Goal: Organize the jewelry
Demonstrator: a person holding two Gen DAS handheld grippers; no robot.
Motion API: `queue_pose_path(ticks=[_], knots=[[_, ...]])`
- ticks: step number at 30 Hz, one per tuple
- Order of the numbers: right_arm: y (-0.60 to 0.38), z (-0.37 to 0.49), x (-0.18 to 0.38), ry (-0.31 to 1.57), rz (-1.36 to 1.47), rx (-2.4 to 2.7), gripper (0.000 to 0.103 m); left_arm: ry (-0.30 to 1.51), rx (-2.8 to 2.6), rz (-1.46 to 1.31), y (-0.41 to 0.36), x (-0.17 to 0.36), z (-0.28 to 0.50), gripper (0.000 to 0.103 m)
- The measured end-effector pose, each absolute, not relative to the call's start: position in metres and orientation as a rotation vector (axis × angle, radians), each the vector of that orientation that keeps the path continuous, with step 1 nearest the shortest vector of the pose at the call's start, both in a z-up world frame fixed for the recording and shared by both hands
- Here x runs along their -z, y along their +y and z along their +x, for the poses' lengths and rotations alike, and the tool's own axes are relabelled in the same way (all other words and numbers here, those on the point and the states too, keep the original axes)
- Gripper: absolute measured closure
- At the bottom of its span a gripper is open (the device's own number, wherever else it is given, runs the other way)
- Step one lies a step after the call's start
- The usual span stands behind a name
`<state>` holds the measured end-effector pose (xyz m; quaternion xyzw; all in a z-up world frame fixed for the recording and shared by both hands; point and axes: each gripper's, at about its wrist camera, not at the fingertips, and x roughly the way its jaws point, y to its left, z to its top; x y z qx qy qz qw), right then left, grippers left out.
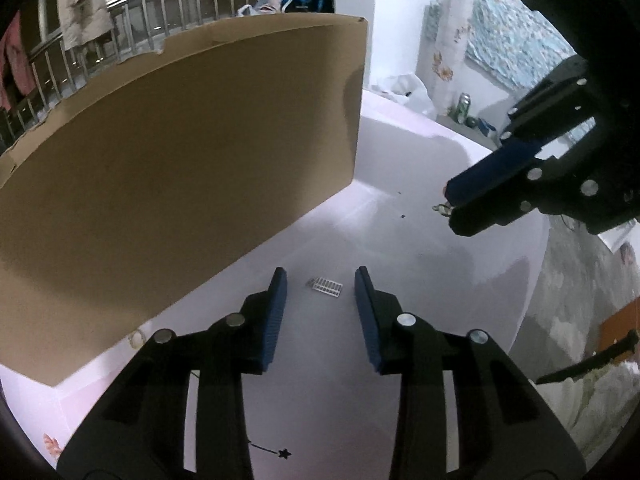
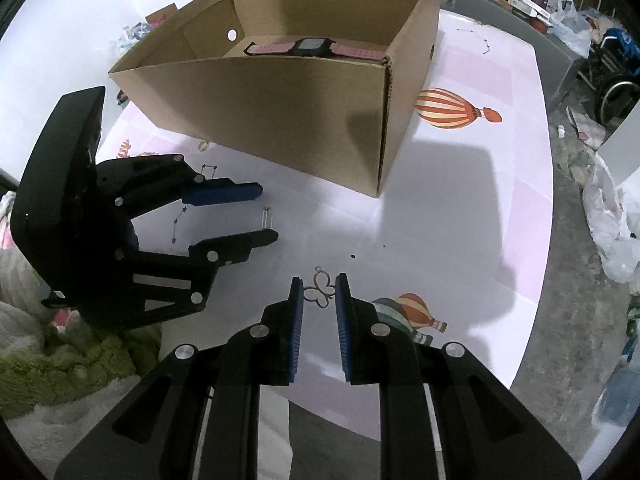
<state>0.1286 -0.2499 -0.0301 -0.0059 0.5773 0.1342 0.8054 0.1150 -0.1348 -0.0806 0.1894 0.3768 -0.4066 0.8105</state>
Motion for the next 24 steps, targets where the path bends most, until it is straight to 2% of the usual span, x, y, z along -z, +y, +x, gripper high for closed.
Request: queue_pose_path(ticks=[5, 8, 17, 19, 24], knots=[[-0.249, 0.131, 0.031, 1.236, -0.012, -0.293, 0.087, 0.810, 0.917, 0.452, -0.143, 0.078, 0.116, 0.080], [-0.249, 0.130, 0.030, 1.234, -0.012, -0.291, 0.087, 0.812, 0.931, 0.469, -0.145, 0.076, 0.117, 0.090], [-0.250, 0.127, 0.026, 1.217, -0.005, -0.284, 0.087, 0.815, 0.917, 0.451, -0.145, 0.077, 0.117, 0.091], [-0.251, 0.125, 0.024, 1.212, -0.004, -0.282, 0.087, 0.819, 0.912, 0.445, -0.142, 0.077, 0.117, 0.103], [-0.252, 0.120, 0.017, 1.196, 0.001, -0.275, 0.087, 0.825, 0.896, 0.435, -0.141, 0.075, 0.118, 0.103]])
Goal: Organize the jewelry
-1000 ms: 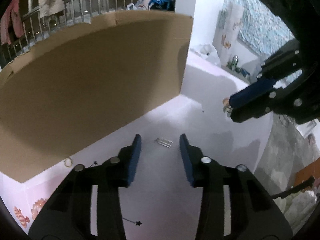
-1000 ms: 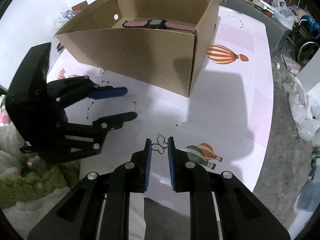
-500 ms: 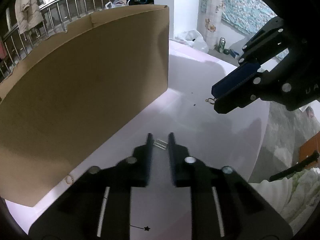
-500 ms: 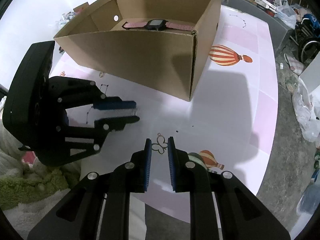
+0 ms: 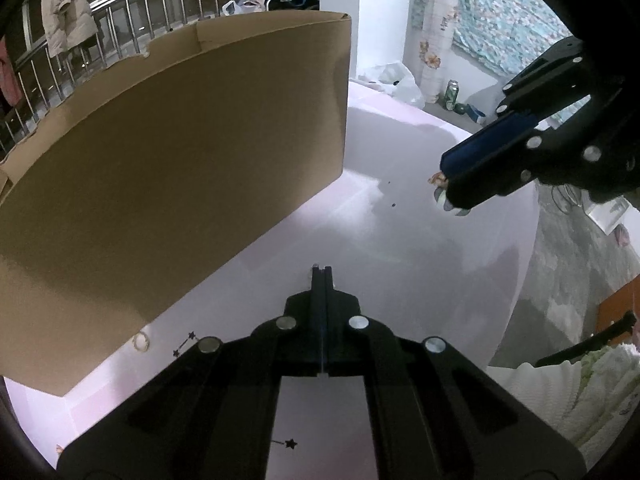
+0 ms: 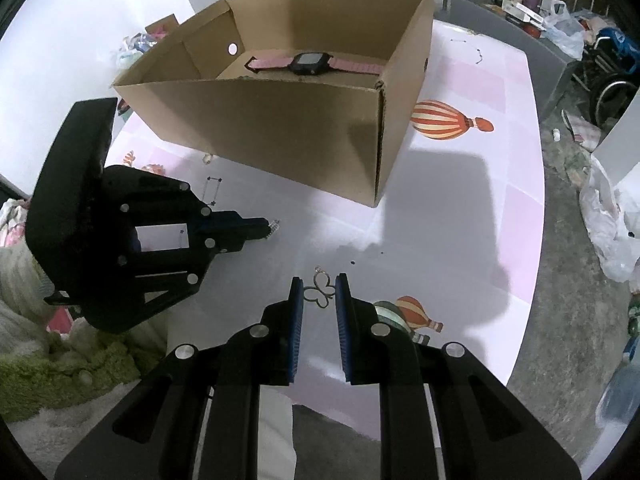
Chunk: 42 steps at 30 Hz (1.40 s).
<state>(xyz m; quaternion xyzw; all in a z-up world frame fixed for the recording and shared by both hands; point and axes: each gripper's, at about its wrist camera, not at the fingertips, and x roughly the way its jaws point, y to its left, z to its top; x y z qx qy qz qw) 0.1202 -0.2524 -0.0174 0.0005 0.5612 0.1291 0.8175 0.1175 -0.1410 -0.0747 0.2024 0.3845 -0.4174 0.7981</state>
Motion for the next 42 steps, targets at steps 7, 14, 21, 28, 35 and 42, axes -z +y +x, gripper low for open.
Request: queue_pose_path(ticks=[7, 14, 21, 28, 35, 42], knots=[[-0.253, 0.114, 0.013, 1.181, 0.013, -0.268, 0.087, 0.867, 0.885, 0.340, -0.136, 0.065, 0.121, 0.096], [-0.255, 0.112, 0.015, 1.174, 0.019, -0.265, 0.087, 0.912, 0.836, 0.291, -0.147, 0.071, 0.126, 0.082], [-0.258, 0.111, 0.016, 1.168, 0.026, -0.269, 0.087, 0.886, 0.771, 0.357, -0.159, 0.074, 0.123, 0.099], [-0.259, 0.113, 0.018, 1.166, 0.032, -0.270, 0.087, 0.886, 0.786, 0.343, -0.160, 0.075, 0.122, 0.099], [-0.258, 0.112, 0.013, 1.157, 0.033, -0.272, 0.087, 0.877, 0.787, 0.321, -0.144, 0.069, 0.119, 0.099], [-0.254, 0.112, -0.016, 1.087, 0.040, -0.301, 0.087, 0.792, 0.786, 0.250, -0.112, 0.023, 0.109, 0.099]])
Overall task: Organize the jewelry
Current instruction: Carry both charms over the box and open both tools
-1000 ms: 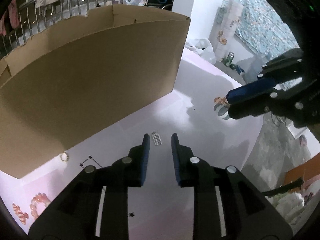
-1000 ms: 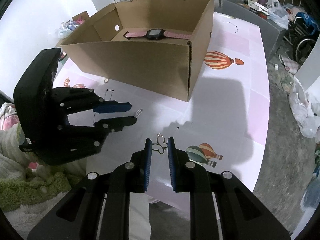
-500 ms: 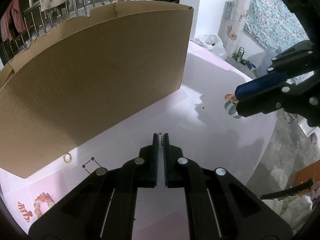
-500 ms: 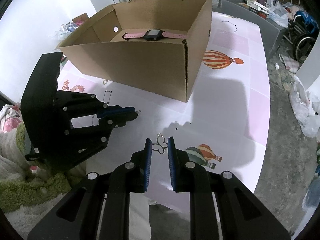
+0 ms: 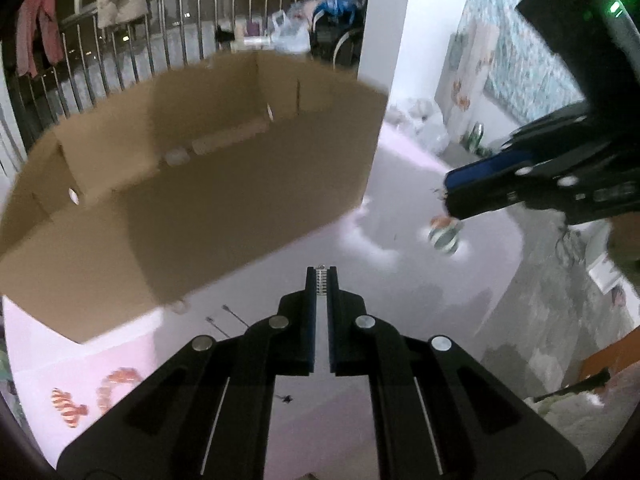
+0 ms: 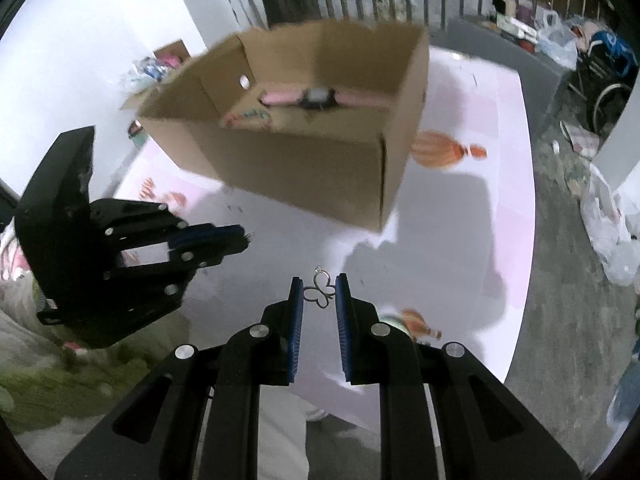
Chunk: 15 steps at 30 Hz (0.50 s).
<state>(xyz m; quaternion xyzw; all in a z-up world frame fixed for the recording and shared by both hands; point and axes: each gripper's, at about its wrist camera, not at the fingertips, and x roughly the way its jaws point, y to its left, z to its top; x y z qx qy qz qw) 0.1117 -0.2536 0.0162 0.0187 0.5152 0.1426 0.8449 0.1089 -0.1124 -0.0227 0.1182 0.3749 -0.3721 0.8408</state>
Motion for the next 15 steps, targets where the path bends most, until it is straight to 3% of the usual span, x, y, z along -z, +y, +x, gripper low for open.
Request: queue_pose_path(ticks=[7, 15], knots=[[-0.236, 0.137, -0.069, 0.916, 0.008, -0.346, 0.087, 0.643, 0.738, 0.170, -0.087, -0.040, 0.129, 0.099], [-0.215, 0.202, -0.066, 0.877, -0.001, -0.288, 0.086, 0.687, 0.644, 0.167, -0.090, -0.025, 0.200, 0.099]])
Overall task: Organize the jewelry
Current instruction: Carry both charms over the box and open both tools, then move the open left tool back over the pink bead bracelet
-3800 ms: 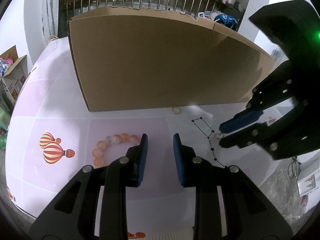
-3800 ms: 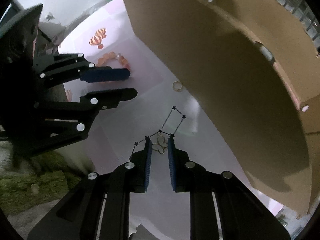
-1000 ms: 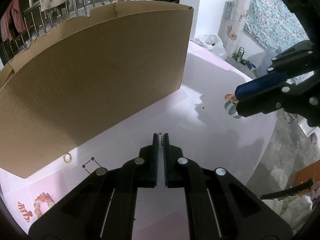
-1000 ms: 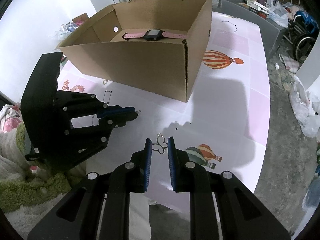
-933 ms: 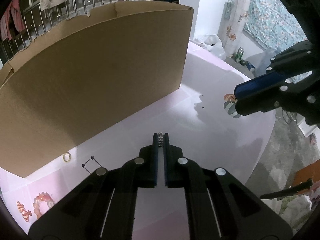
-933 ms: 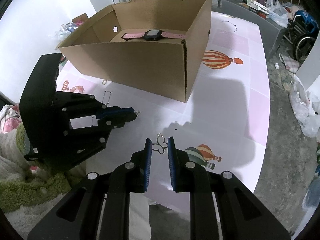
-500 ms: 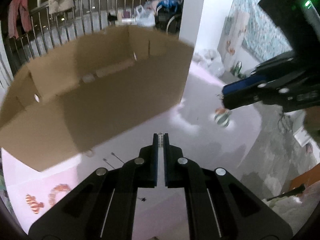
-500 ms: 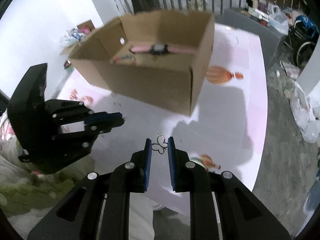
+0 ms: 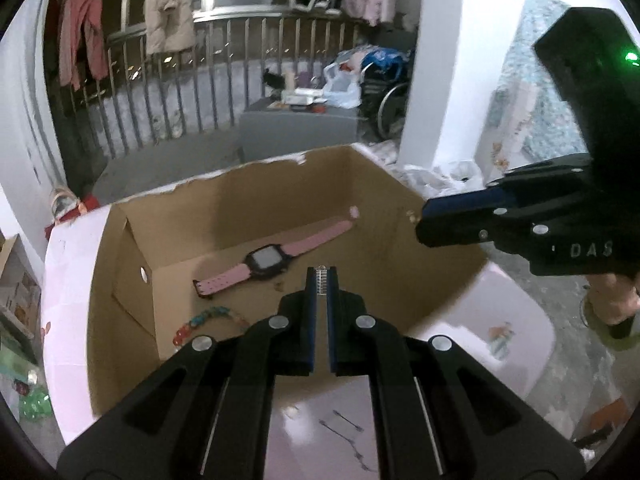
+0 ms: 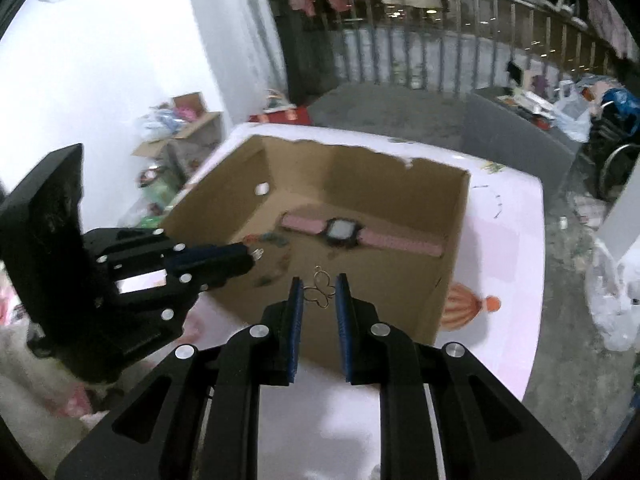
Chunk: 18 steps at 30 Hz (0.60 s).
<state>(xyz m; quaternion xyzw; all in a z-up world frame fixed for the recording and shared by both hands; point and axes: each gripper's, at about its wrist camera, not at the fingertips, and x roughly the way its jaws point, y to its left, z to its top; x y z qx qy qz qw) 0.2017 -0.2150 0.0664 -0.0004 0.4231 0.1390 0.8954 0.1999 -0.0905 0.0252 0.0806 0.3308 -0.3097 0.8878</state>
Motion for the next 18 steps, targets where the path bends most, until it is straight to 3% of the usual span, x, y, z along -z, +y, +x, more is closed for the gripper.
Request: queue_pose_path(ticks=[2, 4, 7, 11, 18], knots=[[-0.212, 0.214, -0.060, 0.881, -0.006, -0.255, 0.086, 0.734, 0.632, 0.143, -0.088, -0.015, 0.220, 0.097], [-0.215, 0.224, -0.052, 0.897, 0.030, -0.242, 0.084, 0.755, 0.612, 0.111, -0.082, -0.011, 0.226, 0.078], [-0.221, 0.228, -0.047, 0.890, 0.055, -0.198, 0.076, 0.748, 0.602, 0.047, -0.066, -0.014, 0.228, 0.068], [-0.232, 0.220, -0.050, 0.851, 0.113, -0.215, 0.069, 0.722, 0.565, -0.009, -0.040, -0.023, 0.220, 0.064], [-0.250, 0.164, -0.061, 0.729, 0.216, -0.273, 0.067, 0.672, 0.493, -0.081, 0.018, -0.035, 0.175, 0.053]])
